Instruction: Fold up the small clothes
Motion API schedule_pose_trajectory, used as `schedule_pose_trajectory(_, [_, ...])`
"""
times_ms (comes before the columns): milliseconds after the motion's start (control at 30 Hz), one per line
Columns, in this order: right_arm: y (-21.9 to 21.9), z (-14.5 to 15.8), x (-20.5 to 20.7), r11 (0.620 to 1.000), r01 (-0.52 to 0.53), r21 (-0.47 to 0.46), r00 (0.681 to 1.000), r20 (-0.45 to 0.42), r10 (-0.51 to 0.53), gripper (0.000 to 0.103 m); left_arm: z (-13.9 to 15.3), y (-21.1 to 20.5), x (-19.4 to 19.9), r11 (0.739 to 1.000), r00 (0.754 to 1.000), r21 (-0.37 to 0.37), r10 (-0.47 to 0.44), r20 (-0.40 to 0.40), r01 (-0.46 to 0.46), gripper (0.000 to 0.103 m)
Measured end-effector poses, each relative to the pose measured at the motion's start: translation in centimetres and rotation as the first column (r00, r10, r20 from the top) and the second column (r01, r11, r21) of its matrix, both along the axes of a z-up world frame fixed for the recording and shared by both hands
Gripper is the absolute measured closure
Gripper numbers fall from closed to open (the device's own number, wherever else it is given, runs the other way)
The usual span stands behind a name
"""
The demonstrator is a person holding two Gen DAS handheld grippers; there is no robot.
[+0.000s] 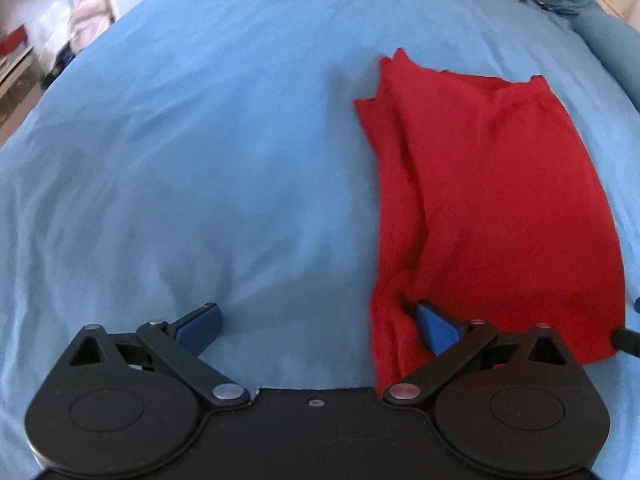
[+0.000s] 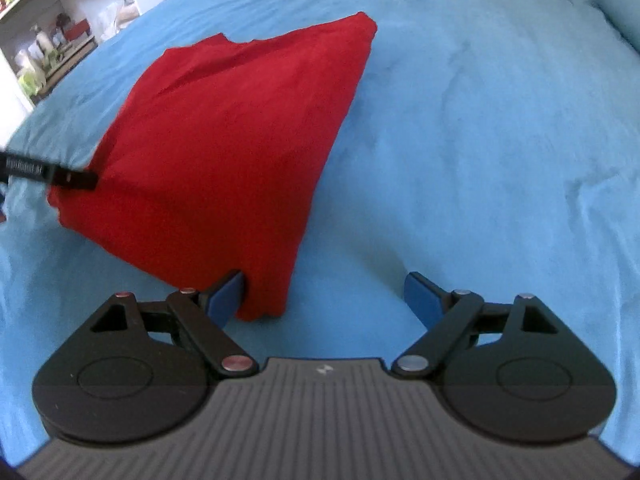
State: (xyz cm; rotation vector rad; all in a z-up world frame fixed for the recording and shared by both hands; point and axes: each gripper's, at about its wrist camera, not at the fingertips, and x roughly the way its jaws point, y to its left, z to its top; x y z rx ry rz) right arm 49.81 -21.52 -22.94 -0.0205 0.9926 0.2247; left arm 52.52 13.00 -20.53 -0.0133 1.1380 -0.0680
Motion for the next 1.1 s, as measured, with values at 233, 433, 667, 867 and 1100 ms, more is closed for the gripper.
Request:
schedule_pose_trajectory(233, [-1.6, 6.5, 2.6, 0.99, 0.045, 0.13, 0.999, 0.013, -0.047, 0.0, 6.8, -0.1, 0.0, 0.995, 0.981, -0.041, -0.085, 0.175, 0.094, 0.0])
schedule_pose_trajectory(433, [-1.7, 6.1, 8.2, 0.968, 0.095, 0.231, 0.988, -0.145, -0.063, 0.0, 4.2, -0.8, 6.1, 0.979, 0.993, -0.17, -0.099, 0.065, 0.109, 0.0])
schedule_pose_trajectory(667, [-1.5, 1.6, 11.1, 0.947, 0.141, 0.29, 0.974, -0.211, -0.081, 0.0, 0.8, -1.5, 9.0, 0.953, 0.994, -0.294, -0.095, -0.049, 0.076, 0.014])
schedule_pose_trajectory(867, [-0.7, -0.8, 12.4, 0.932, 0.136, 0.336, 0.971, -0.234, -0.057, 0.016, 0.1, -2.1, 9.8, 0.942, 0.995, -0.325, -0.097, -0.022, 0.085, 0.022])
schedule_pose_trajectory(1100, [0.9, -0.2, 12.8, 0.942, 0.107, 0.317, 0.98, -0.195, -0.046, 0.056, 0.4, -3.2, 10.1, 0.935, 0.994, -0.342, -0.105, -0.026, 0.09, 0.068])
